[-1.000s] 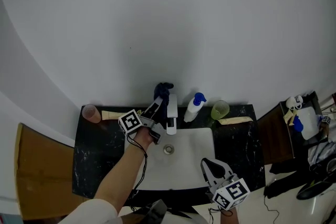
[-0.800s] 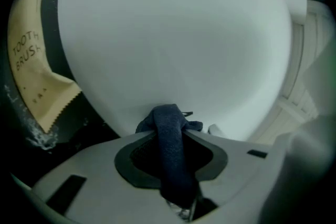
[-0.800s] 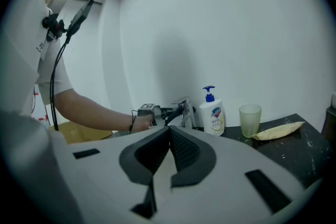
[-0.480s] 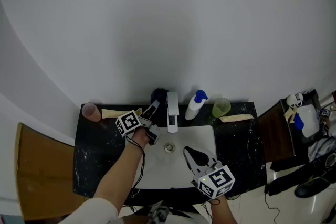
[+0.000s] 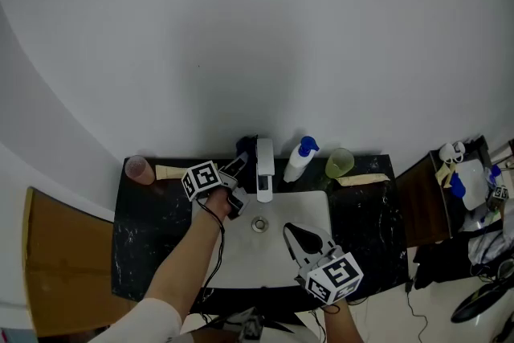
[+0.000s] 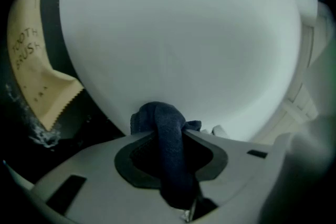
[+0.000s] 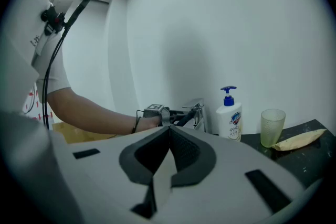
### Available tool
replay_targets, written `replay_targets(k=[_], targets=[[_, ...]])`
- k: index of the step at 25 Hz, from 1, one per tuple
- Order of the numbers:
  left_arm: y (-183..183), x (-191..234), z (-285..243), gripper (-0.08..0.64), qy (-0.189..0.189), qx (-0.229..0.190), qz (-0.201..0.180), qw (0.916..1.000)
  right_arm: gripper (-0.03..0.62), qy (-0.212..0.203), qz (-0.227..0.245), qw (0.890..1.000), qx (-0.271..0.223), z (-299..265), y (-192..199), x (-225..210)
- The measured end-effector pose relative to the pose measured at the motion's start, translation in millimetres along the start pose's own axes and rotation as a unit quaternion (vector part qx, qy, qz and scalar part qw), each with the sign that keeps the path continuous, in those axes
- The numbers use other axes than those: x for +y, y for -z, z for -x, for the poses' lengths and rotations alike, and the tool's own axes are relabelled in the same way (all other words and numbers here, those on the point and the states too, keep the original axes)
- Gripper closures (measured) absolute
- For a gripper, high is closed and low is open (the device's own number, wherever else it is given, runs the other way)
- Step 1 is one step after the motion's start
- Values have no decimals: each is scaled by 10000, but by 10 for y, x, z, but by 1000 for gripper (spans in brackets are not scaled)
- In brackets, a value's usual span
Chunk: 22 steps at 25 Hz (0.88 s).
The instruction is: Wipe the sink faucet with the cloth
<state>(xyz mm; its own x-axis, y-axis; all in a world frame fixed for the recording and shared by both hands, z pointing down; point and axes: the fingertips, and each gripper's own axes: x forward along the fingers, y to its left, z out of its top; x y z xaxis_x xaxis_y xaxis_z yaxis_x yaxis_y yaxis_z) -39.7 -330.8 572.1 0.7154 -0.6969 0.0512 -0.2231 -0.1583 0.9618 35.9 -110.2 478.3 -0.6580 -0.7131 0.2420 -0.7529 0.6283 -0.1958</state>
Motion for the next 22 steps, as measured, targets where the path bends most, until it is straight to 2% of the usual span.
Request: replay_targets(k=[3,6,8,9,10,11,12,14,15,18,20,21,22], targets=[[212,385,114,451,-756,394,-226,9961,586,28,-62,10000,19,31,44,-22],[304,370,204,451,-872,467,-436,9941,586,4,-73,10000,17,49,43,-40],[307,157,296,451,-789,405,-990,9911,586,-9,-103,9999,-26,80,46,-52],[315,35,361,451,-773,379,-1381,9867,586,-14,-130,9999,-59,105,46,-61],[336,-73,438,451,-812,384,-1856,9785,586,-16,-149,9999,-83,136,44,-70],[369,-157,528,451,-918,417,-2408,9653,586,-14,-150,9999,-84,169,42,-77],[414,-212,626,451,-1081,472,-2992,9469,586,-10,-146,9999,-72,203,46,-84],[559,-230,807,451,-1468,629,-4014,9019,586,-2,-169,9998,-56,269,84,-101],[645,-197,876,451,-1649,714,-4408,8795,586,1,-189,9998,-46,299,109,-109],[901,30,927,451,-1939,1163,-5356,8136,586,-15,-224,9997,15,369,169,-109],[987,145,816,451,-1847,1474,-5934,7695,586,-26,-226,9997,61,419,225,-104],[991,146,738,451,-1735,1551,-6168,7519,586,-24,-234,9997,82,446,259,-104],[976,112,657,451,-1612,1586,-6356,7382,586,-22,-247,9996,99,473,294,-103]])
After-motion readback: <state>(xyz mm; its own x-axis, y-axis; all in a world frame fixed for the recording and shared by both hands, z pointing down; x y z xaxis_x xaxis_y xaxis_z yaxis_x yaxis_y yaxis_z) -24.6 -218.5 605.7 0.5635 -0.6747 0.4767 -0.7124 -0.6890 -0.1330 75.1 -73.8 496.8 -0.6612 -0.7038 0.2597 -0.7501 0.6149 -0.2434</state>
